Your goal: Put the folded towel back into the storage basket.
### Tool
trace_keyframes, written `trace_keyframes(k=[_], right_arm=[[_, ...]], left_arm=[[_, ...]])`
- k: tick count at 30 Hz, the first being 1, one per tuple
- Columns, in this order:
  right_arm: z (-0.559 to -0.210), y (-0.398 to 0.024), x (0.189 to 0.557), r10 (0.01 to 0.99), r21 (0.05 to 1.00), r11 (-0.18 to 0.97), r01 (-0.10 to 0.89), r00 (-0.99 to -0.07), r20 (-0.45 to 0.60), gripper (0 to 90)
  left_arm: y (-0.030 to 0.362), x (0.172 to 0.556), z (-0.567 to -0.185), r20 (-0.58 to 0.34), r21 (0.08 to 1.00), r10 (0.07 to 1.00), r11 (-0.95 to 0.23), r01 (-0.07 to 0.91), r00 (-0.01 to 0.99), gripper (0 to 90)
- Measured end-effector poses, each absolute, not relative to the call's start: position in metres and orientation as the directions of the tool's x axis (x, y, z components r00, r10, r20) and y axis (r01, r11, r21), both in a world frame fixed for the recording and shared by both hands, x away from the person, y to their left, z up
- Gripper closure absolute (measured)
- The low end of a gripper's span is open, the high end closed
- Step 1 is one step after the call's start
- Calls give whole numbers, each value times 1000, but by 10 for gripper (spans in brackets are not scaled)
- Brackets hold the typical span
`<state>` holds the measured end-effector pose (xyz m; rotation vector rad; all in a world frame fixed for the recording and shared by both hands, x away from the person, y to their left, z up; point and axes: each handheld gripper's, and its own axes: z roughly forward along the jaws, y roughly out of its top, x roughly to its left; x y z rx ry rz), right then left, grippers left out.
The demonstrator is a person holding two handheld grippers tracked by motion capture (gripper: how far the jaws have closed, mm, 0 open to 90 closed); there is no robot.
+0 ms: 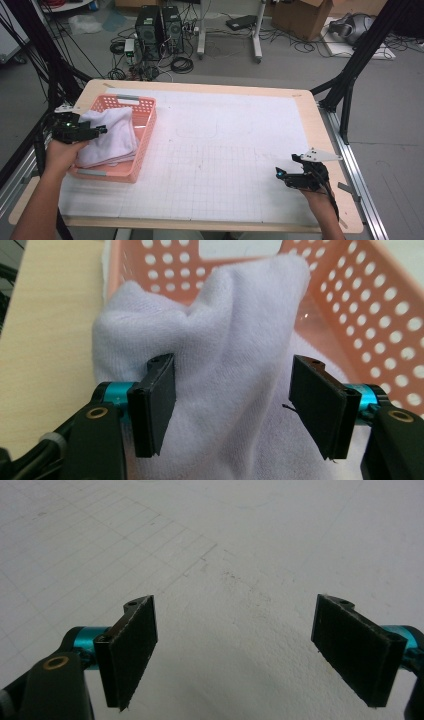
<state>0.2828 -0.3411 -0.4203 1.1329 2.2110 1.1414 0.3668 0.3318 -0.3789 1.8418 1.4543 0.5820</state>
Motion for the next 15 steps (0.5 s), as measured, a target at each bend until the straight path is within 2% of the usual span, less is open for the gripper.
trace_keyframes(k=[8,15], right_arm=[[-421,-341,283,805,813,341,472,-593,7,173],[-421,-341,284,804,811,343,474,-595,9,173]], left_arm=[[317,382,-394,-46,693,967,-149,705,250,300],[313,391,-404,-63,696,955,-167,698,291,303]])
